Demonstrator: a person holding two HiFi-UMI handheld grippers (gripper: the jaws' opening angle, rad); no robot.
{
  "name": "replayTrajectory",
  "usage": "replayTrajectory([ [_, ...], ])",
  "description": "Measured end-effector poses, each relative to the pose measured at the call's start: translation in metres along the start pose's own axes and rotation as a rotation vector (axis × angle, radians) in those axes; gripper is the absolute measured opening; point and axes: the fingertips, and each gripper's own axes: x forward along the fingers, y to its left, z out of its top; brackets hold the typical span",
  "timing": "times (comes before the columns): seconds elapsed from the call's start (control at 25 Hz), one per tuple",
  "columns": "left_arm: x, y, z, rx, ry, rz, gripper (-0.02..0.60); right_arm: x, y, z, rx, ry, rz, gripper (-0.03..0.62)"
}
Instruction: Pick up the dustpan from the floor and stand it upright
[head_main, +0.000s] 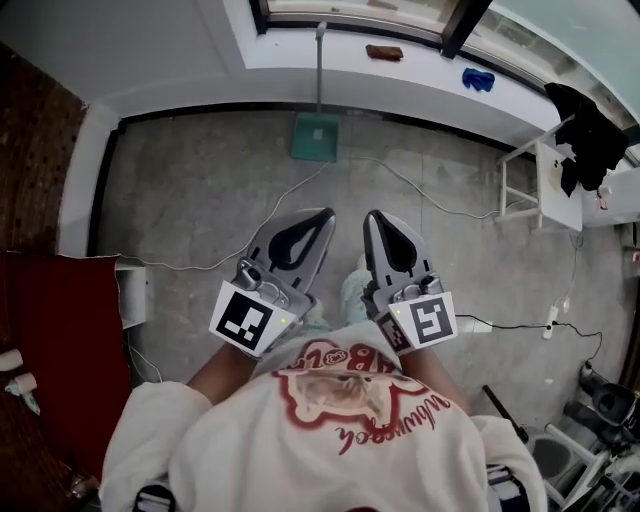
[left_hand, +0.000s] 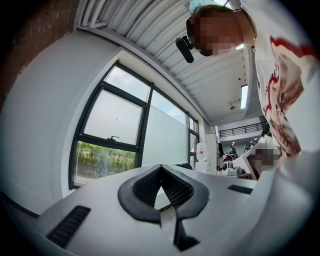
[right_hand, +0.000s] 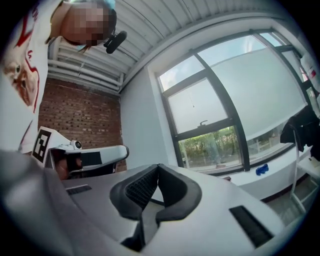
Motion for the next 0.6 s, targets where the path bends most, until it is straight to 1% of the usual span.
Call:
replayTrajectory([
  [0.12, -0.029, -0.002, -0.016, -0.013, 0.043, 0.000, 0.018, -0.017, 0.029, -0.018, 0.001, 0.051, 0.021, 0.025],
  [0.2, -0.037, -0.006, -0.015, -0.014, 0.039, -0.002, 0.018, -0.025, 0.037, -0.020, -0.003, 0.063, 0.010, 0.025],
  [0.32, -0.042, -0.013, -0.008, -0.018, 0.011, -0.006, 0.018, -0.034, 0.043, -0.018, 0.007, 0.055, -0.008, 0.025],
  [0.44, -0.044, -0.023, 0.003, -0.027, -0.013, 0.006, 0.018, -0.040, 0.049, -0.019, 0.001, 0.056, 0.015, 0.025],
  [0.6, -0.047, -0.035, 0.007, 0.014, -0.008, 0.021, 0.018, -0.043, 0.051, -0.004, -0.009, 0.028, 0.043, 0.025],
])
